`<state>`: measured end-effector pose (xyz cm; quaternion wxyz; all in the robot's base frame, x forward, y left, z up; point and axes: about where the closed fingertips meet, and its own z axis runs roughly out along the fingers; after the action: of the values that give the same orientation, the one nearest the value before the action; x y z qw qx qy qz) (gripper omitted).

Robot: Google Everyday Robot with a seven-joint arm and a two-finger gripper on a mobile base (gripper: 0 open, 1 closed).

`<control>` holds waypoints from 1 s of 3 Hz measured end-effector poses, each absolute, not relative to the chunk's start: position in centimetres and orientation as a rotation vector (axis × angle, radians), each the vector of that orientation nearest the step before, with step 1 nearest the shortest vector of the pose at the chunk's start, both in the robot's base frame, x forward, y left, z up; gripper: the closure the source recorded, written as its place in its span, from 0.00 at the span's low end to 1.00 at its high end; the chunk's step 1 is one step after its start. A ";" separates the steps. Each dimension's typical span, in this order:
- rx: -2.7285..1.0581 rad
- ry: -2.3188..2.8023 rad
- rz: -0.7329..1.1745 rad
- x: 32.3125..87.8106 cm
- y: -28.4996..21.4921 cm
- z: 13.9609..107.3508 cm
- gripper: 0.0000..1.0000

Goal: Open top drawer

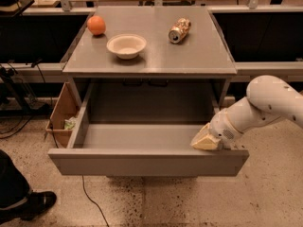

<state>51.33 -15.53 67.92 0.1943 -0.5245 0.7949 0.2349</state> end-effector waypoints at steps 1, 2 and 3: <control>-1.489 2.326 0.678 48.8 -17.2 68.2 1.00; -1.500 2.383 0.684 47.2 -18.4 68.6 1.00; -1.486 2.325 0.656 48.7 -18.1 69.3 1.00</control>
Offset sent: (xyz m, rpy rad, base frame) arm -0.0601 -0.0452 0.0150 -0.1229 0.1791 -0.0133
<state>48.72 -18.08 69.26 0.1521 -0.5178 0.8102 0.2287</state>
